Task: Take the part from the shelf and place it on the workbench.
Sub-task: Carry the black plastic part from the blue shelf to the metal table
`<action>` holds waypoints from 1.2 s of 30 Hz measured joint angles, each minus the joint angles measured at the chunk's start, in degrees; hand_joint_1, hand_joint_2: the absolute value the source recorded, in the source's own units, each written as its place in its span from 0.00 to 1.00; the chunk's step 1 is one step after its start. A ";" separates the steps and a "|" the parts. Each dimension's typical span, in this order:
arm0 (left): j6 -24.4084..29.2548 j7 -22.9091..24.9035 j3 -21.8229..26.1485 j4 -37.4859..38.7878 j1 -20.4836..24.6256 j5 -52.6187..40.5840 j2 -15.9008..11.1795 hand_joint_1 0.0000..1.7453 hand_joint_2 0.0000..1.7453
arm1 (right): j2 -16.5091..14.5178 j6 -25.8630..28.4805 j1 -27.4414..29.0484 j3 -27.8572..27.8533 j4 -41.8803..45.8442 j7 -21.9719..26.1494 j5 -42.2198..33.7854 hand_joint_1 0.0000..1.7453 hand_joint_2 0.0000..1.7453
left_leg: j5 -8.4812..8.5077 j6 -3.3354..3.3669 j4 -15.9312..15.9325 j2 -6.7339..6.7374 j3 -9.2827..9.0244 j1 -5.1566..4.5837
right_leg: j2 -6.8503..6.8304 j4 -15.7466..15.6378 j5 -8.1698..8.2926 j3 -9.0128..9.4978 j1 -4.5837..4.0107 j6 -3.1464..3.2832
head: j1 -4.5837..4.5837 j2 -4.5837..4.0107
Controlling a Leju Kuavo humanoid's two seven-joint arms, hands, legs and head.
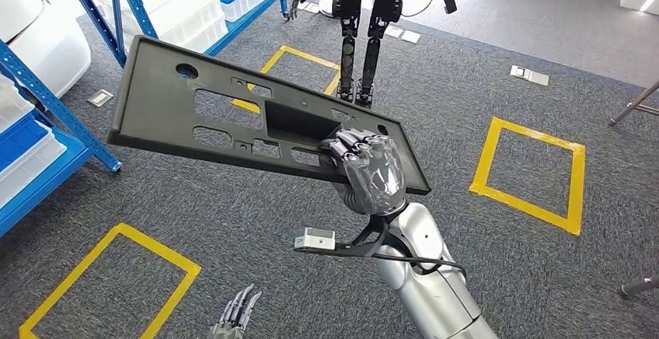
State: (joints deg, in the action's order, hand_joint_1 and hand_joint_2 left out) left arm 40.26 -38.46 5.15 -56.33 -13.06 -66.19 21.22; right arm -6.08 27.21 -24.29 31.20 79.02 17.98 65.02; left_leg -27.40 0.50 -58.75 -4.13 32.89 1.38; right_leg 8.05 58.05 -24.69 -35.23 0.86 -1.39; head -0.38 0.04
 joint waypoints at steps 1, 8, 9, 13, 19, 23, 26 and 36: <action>0.01 0.20 0.34 0.07 0.07 0.82 0.02 0.00 1.00 | 0.00 -0.06 -0.09 0.03 -0.13 0.02 -0.05 1.00 1.00 | 0.23 0.36 0.29 0.70 -0.13 -0.09 | -0.17 0.16 0.00 -0.34 0.06 -0.31 | 0.03 0.00; 0.02 -0.79 5.72 -0.81 0.00 8.76 -0.12 0.00 1.00 | 0.48 -0.11 -0.17 -1.09 -0.36 -0.69 0.67 1.00 1.00 | 0.47 1.63 1.08 6.63 -0.59 -0.40 | -7.49 15.42 -6.03 -7.81 0.26 -1.07 | -0.88 0.00; 0.02 -0.84 6.85 -1.18 0.05 9.53 -0.14 0.00 1.00 | 0.70 -0.13 0.04 -1.55 -0.29 -0.96 1.01 1.00 1.00 | 0.38 1.53 1.07 7.33 -0.66 -0.38 | -7.92 13.04 -4.98 -6.44 0.43 -1.53 | -0.88 0.00; 0.04 -0.84 9.99 -2.44 0.14 10.51 -0.19 0.00 1.00 | 1.25 -0.25 0.12 -2.92 0.29 -1.55 1.46 1.00 1.00 | -0.24 0.44 1.07 9.69 -1.38 -0.71 | -12.12 0.13 -0.69 0.65 0.09 -1.74 | -0.82 0.00; 0.07 -0.86 14.47 -3.82 0.82 12.85 -0.29 0.00 1.00 | 2.00 -1.13 0.04 -4.35 0.70 -2.21 2.83 1.00 1.00 | -4.41 -1.17 -4.21 6.60 0.24 -0.16 | -8.41 -0.56 -0.01 0.78 0.80 0.59 | -0.29 0.00; 0.09 -0.93 17.31 -3.93 1.01 14.05 -0.35 0.00 1.00 | 2.32 -1.20 -0.03 -4.85 0.60 -2.49 3.54 1.00 1.00 | -8.51 -1.17 -12.85 4.17 4.27 -0.19 | -6.99 -0.55 0.00 0.75 0.48 1.09 | -0.13 0.00; 0.07 -0.95 18.63 -4.04 1.01 14.48 -0.45 0.00 1.00 | 2.84 -1.11 -0.07 -5.32 0.24 -2.72 4.52 1.00 1.00 | -7.48 -1.02 -13.51 3.97 5.00 -0.17 | -5.60 -0.47 0.00 0.80 0.41 1.08 | -0.12 0.00; 0.08 -0.99 24.77 -4.41 2.71 16.02 -0.68 0.00 1.00 | 6.73 0.22 -6.66 -9.00 -3.82 -7.69 14.07 1.00 1.00 | 0.81 1.52 1.40 3.56 -0.59 -0.12 | -5.42 7.67 -2.68 -5.02 -0.18 -0.76 | -0.83 0.00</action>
State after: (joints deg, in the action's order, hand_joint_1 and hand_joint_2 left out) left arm 40.34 -39.45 29.92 -60.74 -10.35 -50.17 20.55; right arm 0.65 27.42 -30.96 22.20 75.19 10.29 79.09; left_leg -26.59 2.02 -57.35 -0.57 32.31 1.26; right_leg 2.62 65.72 -27.37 -40.25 0.68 -2.15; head -1.21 0.04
